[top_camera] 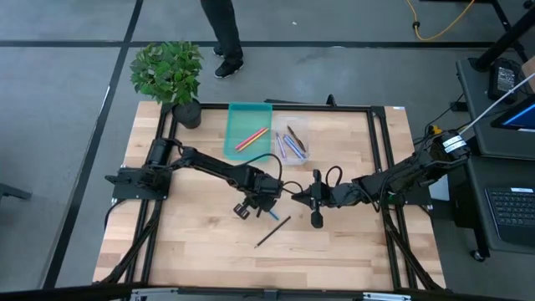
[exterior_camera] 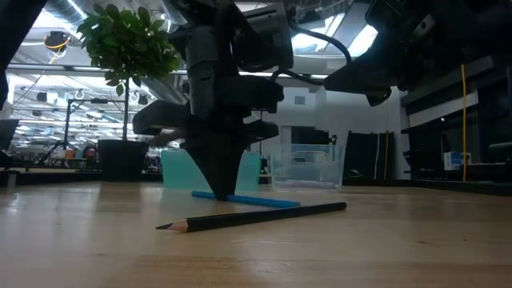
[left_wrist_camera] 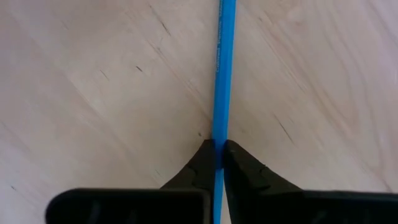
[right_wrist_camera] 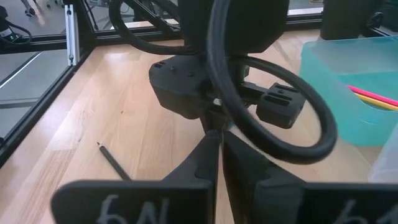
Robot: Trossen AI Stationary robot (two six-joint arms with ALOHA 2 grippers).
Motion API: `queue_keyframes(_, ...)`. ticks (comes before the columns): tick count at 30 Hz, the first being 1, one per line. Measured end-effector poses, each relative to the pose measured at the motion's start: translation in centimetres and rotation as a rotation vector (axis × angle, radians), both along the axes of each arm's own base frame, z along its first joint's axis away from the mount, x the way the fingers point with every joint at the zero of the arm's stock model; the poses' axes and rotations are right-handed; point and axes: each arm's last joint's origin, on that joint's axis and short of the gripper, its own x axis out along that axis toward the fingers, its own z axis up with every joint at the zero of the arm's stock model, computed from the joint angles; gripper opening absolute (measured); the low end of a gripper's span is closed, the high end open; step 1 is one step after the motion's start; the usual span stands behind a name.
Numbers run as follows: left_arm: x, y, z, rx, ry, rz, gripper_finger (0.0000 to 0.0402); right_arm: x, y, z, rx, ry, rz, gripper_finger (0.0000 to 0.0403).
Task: Sort pens & pencils
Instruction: Put the blue pencil into the blue bin
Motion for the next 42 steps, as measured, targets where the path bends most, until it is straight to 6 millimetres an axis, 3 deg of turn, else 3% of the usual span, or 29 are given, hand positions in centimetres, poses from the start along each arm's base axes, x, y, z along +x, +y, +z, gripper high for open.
queue_keyframes(11,0.1,0.2,0.0,-0.011,0.001,0.04,0.0015,0.0,0.0,0.0,0.002,0.001,0.0,0.0023)
queue_keyframes(21,-0.3,0.3,1.9,-0.018,-0.057,0.08,0.0015,0.0,0.0,-0.1,-0.001,0.011,0.0,0.0023)
queue_keyframes(31,-0.5,0.2,2.1,-0.043,-0.033,0.093,0.0013,-0.2,0.3,-0.2,-0.006,0.022,0.012,0.0024)
queue_keyframes(42,-1.9,0.2,5.4,-0.064,-0.04,0.141,0.0004,-0.2,0.3,-0.4,-0.012,0.038,0.011,0.0023)
